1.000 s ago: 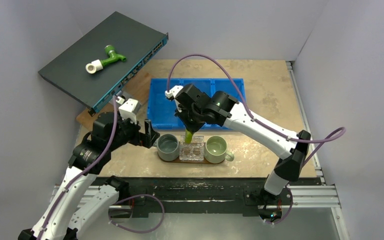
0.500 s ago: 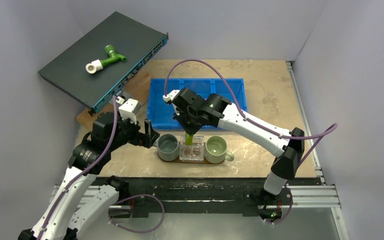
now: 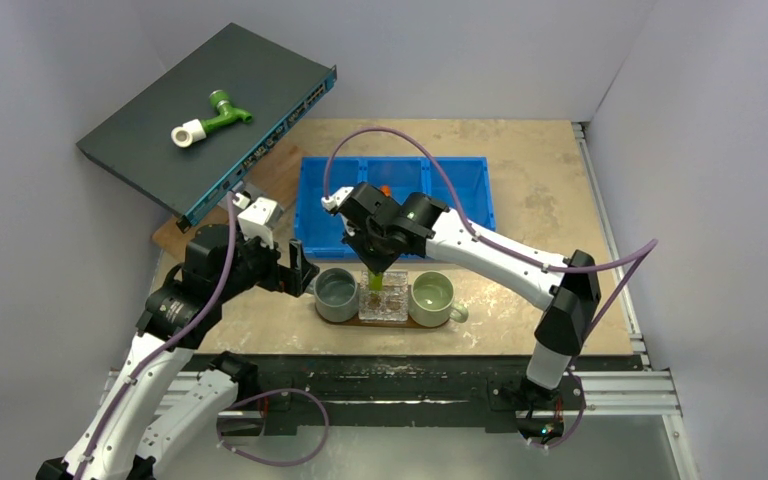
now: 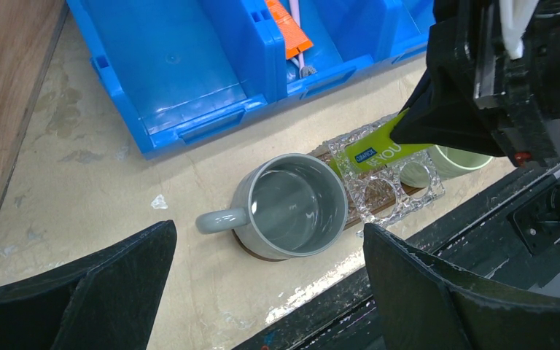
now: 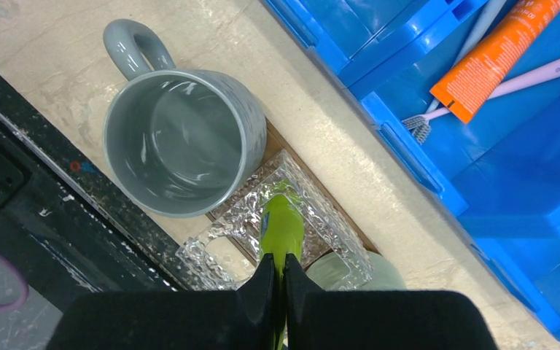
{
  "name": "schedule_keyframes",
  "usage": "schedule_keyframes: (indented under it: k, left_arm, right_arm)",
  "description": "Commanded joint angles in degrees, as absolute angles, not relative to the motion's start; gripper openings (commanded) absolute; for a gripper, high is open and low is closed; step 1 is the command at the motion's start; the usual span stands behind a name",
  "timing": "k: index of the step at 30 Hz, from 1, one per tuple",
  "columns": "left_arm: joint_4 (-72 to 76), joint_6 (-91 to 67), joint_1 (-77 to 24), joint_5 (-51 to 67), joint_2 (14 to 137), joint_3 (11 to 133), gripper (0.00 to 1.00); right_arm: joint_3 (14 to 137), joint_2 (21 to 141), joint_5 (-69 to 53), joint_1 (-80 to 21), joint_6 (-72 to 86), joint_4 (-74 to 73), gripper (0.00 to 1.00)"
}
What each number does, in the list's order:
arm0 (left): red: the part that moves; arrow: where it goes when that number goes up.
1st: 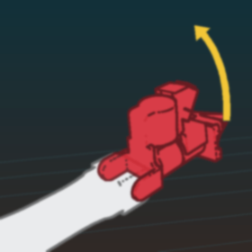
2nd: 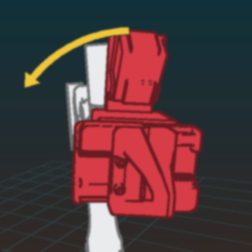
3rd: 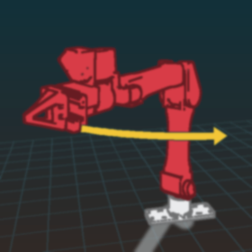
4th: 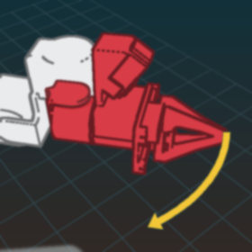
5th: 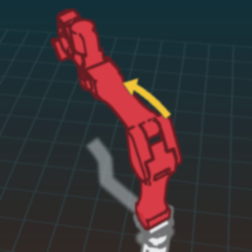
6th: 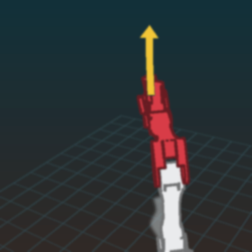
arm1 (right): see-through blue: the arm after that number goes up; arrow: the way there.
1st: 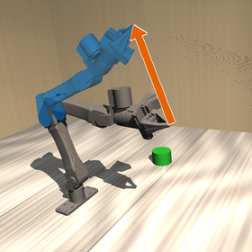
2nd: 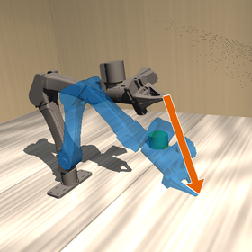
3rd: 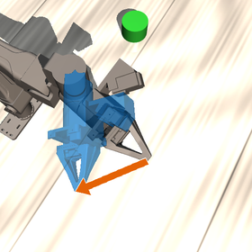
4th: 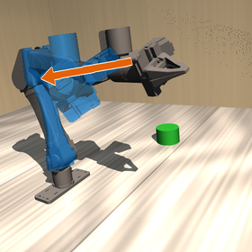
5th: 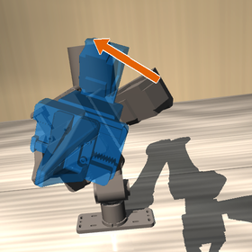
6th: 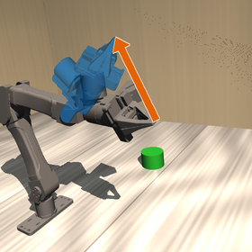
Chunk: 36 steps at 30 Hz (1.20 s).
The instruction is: Prepare toiletry sets of a toothbrush and toothpaste on the tray
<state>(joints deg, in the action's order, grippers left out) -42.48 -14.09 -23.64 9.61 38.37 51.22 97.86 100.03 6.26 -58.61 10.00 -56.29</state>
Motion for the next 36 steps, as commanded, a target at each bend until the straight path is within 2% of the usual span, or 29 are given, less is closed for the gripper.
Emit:
schedule_keyframes:
  k: [1,24,28,32,36]
  left_arm:
    - [-39.74,-13.19,-23.47,9.14,38.41,51.35,0.99]
    - [-39.75,-13.11,-23.47,9.05,38.41,51.35,0.99]
    - [-39.79,-13.1,-23.47,9.07,38.41,51.4,0.99]
    - [-39.75,-13.02,-23.47,9.14,38.54,51.33,0.99]
    - [-39.68,-13.02,-23.43,9.17,38.55,51.33,0.99]
  right_arm:
    - [97.64,100.14,5.72,-58.98,9.93,-53.97,0.0]
    - [94.7,101.06,4.8,-58.97,11.16,-50.62,0.0]
    - [94.9,100.94,4.9,-58.98,11.26,-50.71,0.11]
    - [95.94,100.52,5.69,-58.97,11.55,-51.03,0.3]
    - [97.99,99.75,6.3,-58.97,12.81,-51.69,0.42]
